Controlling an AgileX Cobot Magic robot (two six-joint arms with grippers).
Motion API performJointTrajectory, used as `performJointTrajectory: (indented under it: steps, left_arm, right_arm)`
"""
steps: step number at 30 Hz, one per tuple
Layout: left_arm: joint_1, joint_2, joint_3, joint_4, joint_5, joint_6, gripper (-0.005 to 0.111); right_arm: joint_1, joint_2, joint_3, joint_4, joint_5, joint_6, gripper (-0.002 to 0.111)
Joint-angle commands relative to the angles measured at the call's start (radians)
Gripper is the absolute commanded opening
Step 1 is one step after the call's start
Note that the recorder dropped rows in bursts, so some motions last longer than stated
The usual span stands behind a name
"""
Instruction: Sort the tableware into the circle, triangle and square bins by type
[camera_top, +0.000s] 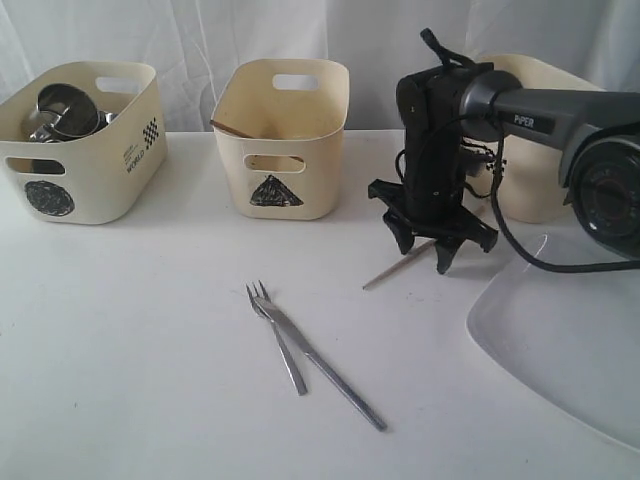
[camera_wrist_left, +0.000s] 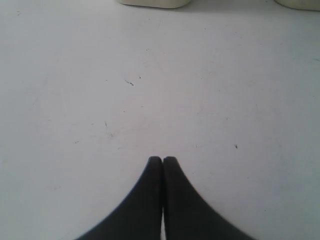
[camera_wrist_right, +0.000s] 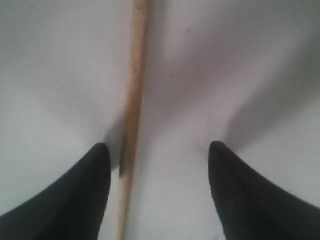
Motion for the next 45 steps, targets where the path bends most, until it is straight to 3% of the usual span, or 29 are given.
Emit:
performJointTrajectory:
  steps: [1, 3, 5, 11, 16, 19, 32, 45]
  left_arm:
    - [-0.004, -0.004, 0.008, -0.010, 0.028, 0.000, 0.001]
    - [-0.004, -0.004, 0.008, -0.010, 0.028, 0.000, 0.001]
    - [-0.004, -0.004, 0.008, -0.010, 0.028, 0.000, 0.001]
    - [-0.004, -0.004, 0.008, -0.010, 0.028, 0.000, 0.001]
    - [-0.004, -0.004, 0.008, -0.010, 0.028, 0.000, 0.001]
    - [-0.004, -0.004, 0.008, -0.010, 0.028, 0.000, 0.001]
    - [-0.004, -0.004, 0.008, -0.010, 0.028, 0.000, 0.001]
    - [-0.004, -0.004, 0.008, -0.010, 0.028, 0.000, 0.001]
  right_arm:
    - [-0.004, 0.026, 0.004, -0.013, -0.061, -0.008, 0.053]
    - [-0.004, 0.039, 0.004, -0.013, -0.064, -0.008, 0.044]
    - [-0.004, 0.060, 0.004, -0.013, -0.062, -0.008, 0.027]
    - [0.002, 0.082, 0.005, 0.001, -0.057, -0.131, 0.000]
    - [0.002, 0.080, 0.005, 0.222, 0.019, -0.614, 0.000]
    - [0.002, 0.064, 0.003, 0.262, 0.019, -0.831, 0.000]
    - [0.000, -0.138, 0.001, 0.269, 0.019, -1.065, 0.000]
    - [-0.002, -0.316, -0.001, 0.269, 0.006, -1.119, 0.000]
